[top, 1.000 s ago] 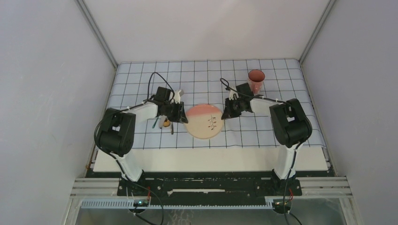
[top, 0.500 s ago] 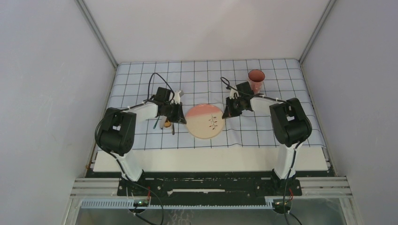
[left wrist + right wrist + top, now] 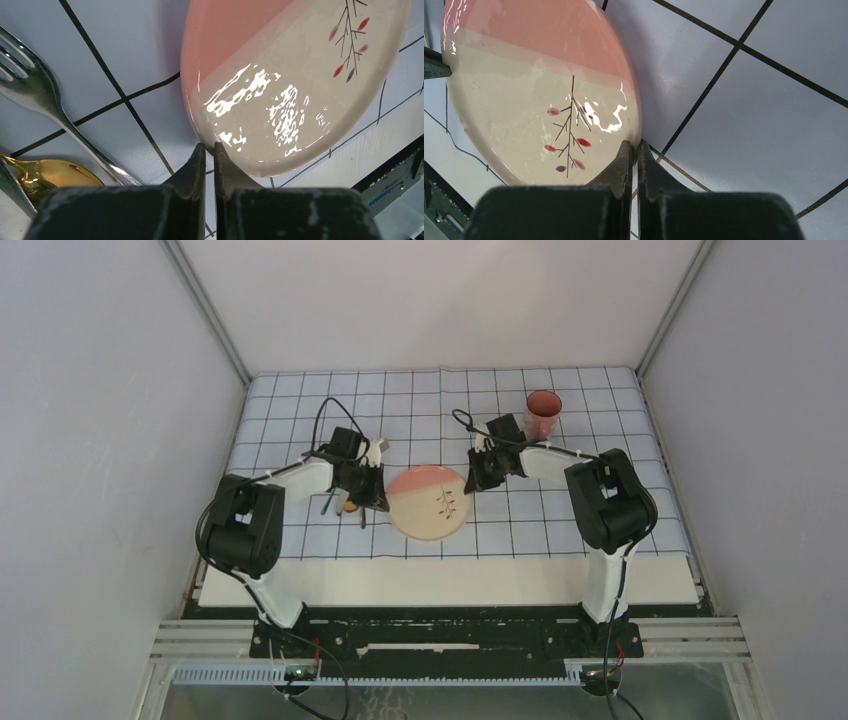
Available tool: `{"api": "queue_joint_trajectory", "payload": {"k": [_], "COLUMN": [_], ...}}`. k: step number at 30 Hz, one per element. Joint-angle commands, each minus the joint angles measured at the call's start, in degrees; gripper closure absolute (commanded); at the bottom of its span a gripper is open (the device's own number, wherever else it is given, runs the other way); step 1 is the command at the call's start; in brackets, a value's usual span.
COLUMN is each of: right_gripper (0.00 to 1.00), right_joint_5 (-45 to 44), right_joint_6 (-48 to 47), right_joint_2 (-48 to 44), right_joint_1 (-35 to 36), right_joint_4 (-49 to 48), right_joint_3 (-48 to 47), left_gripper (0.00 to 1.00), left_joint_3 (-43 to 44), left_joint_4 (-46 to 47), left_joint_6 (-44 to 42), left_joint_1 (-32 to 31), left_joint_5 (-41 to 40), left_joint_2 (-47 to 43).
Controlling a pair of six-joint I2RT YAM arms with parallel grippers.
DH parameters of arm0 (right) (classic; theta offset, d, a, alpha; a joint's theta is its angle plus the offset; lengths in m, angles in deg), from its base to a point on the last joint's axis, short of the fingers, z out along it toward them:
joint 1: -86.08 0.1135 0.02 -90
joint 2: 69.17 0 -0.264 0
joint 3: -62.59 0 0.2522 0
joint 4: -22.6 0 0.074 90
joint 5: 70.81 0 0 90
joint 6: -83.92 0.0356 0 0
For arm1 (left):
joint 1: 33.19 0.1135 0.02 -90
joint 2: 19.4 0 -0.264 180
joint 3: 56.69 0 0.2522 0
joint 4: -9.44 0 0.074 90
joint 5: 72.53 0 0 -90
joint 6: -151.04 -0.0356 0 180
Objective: Set the dinner table for one person
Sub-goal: Pick up the plate from the napkin.
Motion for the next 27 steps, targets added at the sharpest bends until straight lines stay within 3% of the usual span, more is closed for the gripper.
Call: {"api": "queue_joint_trajectory", "payload": {"k": [1,10,27], "right_gripper": [1.00,1.00,1.00], "right_joint_5": [7.5,5.2,3.5], "right_joint_6": [-0.7,-1.9,-3.8], "right_joint_2": [1.0,-0.9,-5.8], "right_joint_1": [5.5,3.8,2.5], "right_joint_4": [-1.4,-1.2,-0.7], "right_joint_3": [-1.5,-1.5,-4.2], "left_gripper": [0.94,1.00,1.00], "left_joint_3": [2.3,5.5,12.0], "left_joint_4": [3.5,2.3,-0.9], "left_joint_6": [-1.6,-0.9,-2.3], "left_joint_1": [-1.7,-1.8,-2.0], "left_joint_5": [5.8,5.4,3.2], "left_joint_2": [-3.3,-4.0,-3.3]}}
